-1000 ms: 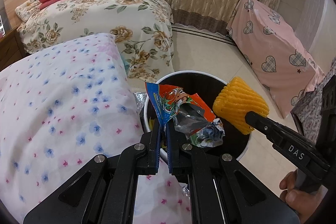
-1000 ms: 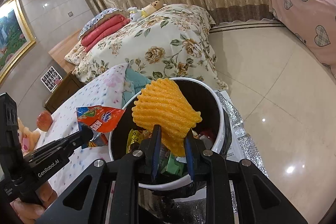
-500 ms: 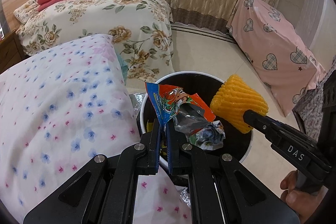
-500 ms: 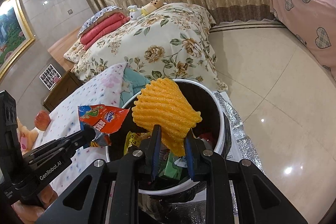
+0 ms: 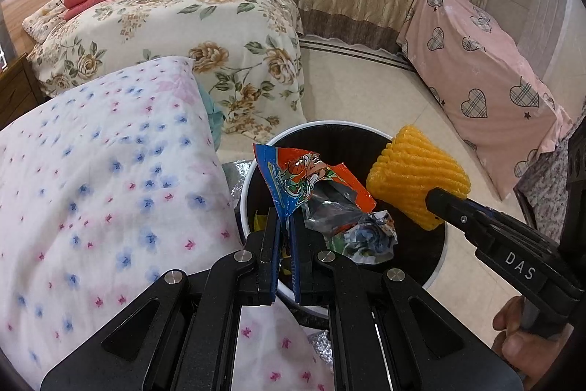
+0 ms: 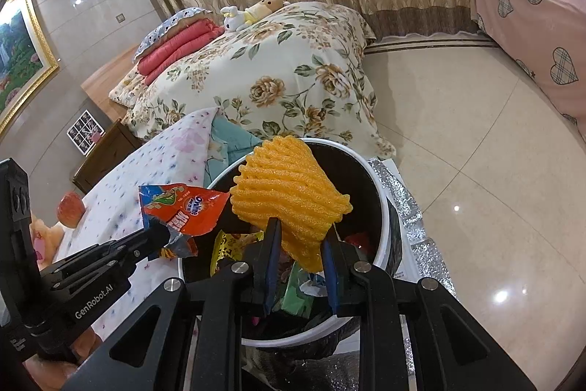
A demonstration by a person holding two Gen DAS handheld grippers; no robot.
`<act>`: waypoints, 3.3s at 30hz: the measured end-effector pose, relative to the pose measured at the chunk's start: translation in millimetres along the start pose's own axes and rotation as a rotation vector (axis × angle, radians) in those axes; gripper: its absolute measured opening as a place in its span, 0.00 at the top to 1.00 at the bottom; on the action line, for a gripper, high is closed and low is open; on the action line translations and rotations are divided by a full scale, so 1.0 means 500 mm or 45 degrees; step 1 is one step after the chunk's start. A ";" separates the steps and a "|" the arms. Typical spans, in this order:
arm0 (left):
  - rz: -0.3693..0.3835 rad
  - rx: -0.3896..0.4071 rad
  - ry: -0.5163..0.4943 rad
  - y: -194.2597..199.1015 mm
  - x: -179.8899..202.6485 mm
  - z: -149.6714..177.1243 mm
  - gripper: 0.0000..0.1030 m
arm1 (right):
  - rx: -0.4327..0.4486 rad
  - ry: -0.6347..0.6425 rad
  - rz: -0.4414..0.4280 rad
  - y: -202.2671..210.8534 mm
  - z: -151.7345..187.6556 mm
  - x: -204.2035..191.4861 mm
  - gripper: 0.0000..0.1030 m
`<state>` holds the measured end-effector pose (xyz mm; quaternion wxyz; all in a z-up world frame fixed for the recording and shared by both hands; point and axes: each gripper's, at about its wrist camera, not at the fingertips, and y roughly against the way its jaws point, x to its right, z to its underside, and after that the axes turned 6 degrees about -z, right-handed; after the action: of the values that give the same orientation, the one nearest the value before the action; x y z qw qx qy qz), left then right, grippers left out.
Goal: Collect trash
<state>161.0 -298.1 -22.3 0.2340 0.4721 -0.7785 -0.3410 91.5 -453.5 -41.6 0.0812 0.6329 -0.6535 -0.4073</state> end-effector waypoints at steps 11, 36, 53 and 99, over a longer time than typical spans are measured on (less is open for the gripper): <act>-0.001 -0.007 -0.003 -0.008 0.000 -0.001 0.96 | -0.010 0.003 0.003 -0.011 -0.001 0.001 0.78; -0.011 -0.021 -0.016 -0.014 0.007 -0.003 0.96 | -0.026 -0.005 -0.001 -0.024 0.000 0.005 0.76; -0.032 -0.009 0.006 0.008 -0.004 0.001 0.70 | -0.020 -0.035 -0.018 -0.005 0.014 -0.002 0.52; -0.468 0.556 0.358 0.361 -0.296 0.245 0.00 | 0.414 0.381 -0.159 0.141 0.129 -0.330 0.00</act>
<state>38.7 -69.6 26.7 0.1668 0.6864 -0.6951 -0.1338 28.6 -288.0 28.4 0.0488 0.7302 -0.6507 -0.2026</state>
